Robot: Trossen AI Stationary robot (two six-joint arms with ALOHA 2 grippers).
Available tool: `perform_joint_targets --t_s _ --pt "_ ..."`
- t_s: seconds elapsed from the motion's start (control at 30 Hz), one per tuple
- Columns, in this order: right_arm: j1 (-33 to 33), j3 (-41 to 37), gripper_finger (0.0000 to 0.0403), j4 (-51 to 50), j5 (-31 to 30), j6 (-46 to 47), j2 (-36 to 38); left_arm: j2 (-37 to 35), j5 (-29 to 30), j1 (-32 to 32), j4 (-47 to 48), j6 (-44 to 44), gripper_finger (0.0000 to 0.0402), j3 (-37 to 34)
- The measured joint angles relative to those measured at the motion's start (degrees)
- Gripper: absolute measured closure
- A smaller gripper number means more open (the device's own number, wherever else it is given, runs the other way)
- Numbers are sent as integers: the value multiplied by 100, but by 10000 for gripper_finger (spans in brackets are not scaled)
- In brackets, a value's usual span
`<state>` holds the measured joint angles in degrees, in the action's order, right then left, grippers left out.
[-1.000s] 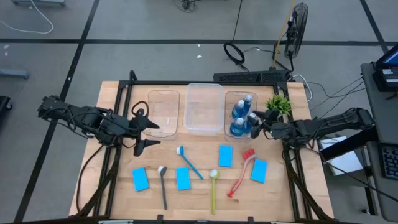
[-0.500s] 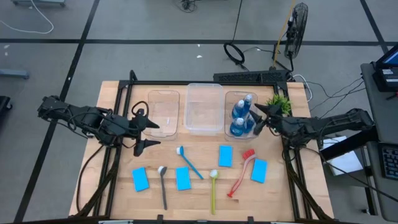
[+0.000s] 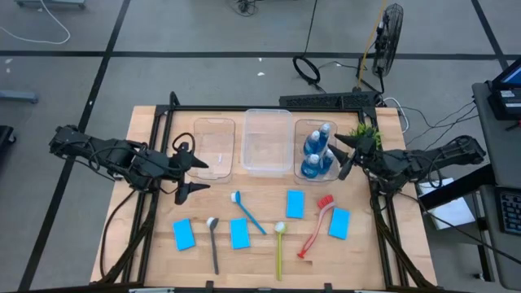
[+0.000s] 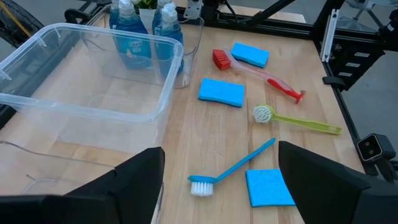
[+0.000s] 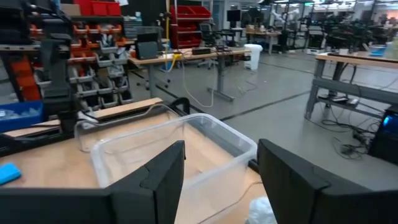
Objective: Pick & Place Kitchen Sink Supplies
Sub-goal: Put the red dishwashing brush into the middle transparent bin
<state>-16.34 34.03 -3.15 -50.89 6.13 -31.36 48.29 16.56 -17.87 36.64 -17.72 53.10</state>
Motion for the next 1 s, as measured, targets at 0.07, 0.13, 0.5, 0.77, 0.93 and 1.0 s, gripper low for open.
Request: perform_joint_targets --t_s 0.07,0.13,0.5,0.77,0.93,1.0 --pt "-65 3 216 -7 -23 0 1 0 0 0 2 0 95 0" --pt "-109 3 216 -6 -33 0 1 1 0 0 1 0 96 0" --pt "-681 3 216 1256 463 -605 -313 0 -4 0 4 -2 74 0" --pt "-1221 3 248 1691 450 -695 -728 -108 -28 0 -30 50 83 0" --pt "-1552 2 274 2321 423 -945 -986 -485 -9 -12 -16 214 93 0" --pt "-1700 51 282 2475 306 -1082 -1098 -648 2 -37 15 325 96 0"
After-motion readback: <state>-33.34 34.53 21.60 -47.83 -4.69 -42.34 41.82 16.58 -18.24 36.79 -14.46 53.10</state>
